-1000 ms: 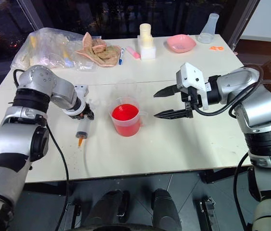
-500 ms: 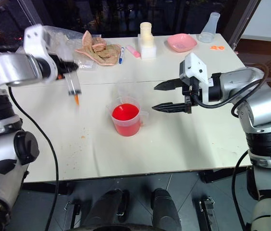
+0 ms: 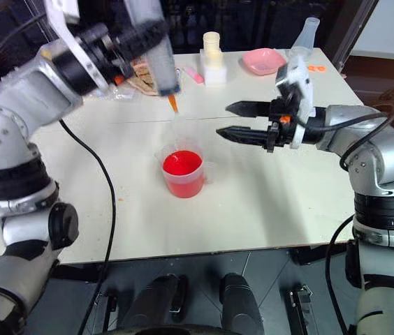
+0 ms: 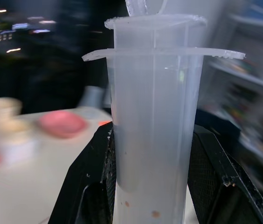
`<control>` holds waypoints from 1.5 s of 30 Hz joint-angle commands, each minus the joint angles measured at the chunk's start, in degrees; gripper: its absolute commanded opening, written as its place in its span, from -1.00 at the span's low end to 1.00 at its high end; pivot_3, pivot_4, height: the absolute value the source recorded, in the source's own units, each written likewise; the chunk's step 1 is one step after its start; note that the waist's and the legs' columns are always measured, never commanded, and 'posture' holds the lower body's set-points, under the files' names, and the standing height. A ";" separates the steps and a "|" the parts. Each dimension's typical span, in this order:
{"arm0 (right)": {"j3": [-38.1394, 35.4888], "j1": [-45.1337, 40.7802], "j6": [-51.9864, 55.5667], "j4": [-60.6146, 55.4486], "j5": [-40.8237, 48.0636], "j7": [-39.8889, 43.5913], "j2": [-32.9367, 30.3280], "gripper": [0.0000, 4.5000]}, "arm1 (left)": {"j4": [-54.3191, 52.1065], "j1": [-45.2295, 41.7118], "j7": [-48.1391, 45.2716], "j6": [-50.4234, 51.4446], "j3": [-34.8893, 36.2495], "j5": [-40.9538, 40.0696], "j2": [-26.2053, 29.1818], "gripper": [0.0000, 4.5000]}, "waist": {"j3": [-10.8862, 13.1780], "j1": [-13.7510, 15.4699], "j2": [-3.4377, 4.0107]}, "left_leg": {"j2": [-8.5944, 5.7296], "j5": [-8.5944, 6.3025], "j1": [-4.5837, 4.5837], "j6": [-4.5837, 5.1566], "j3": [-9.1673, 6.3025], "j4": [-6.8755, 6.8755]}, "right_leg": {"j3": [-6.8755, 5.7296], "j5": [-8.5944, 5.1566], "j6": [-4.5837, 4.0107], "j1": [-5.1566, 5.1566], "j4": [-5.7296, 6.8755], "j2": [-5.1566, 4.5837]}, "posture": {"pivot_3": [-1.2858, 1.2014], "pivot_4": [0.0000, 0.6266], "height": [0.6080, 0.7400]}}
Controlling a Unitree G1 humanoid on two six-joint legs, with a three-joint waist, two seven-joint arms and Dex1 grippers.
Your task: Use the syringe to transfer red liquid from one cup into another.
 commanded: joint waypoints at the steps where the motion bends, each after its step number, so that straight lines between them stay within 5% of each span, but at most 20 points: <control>1: -4.93 -3.08 3.43 -1.01 5.43 -4.10 1.19 0.46 | -4.96 4.59 -10.51 -7.48 -4.01 4.83 1.92 -0.33 | 0.00 -0.35 0.00 | 0.00 -0.04 0.00 0.08 0.01 0.00 | 0.00 0.01 -0.01 0.01 0.00 0.00 | 0.03 -0.52 1.00; 7: -8.56 -5.08 8.34 -1.71 12.49 -9.96 3.38 0.46 | -6.88 17.18 -20.98 -23.28 -14.22 20.84 4.69 -0.33 | -0.01 -0.45 0.02 | 0.05 -0.14 0.08 0.28 0.08 -0.09 | 0.07 0.01 -0.05 0.03 -0.04 0.01 | 0.03 -0.52 1.00; 24: -9.87 -8.07 21.38 -3.00 35.49 -24.59 7.68 0.46 | -5.09 26.10 -20.49 -37.81 -15.39 32.59 -4.13 -0.33 | -0.01 -0.41 0.02 | 0.05 -0.25 0.05 0.56 0.09 -0.06 | 0.05 0.02 -0.04 0.05 -0.12 -0.02 | 0.03 -0.52 1.00; 45: -0.23 -9.98 15.17 -2.58 29.99 -27.13 13.94 0.46 | -6.59 27.92 -20.42 -36.71 -16.27 34.33 -6.45 -0.33 | -0.01 -0.54 0.02 | 0.05 -0.25 0.05 0.58 0.09 -0.06 | 0.03 0.02 -0.04 0.05 -0.12 0.00 | 0.03 -0.52 1.00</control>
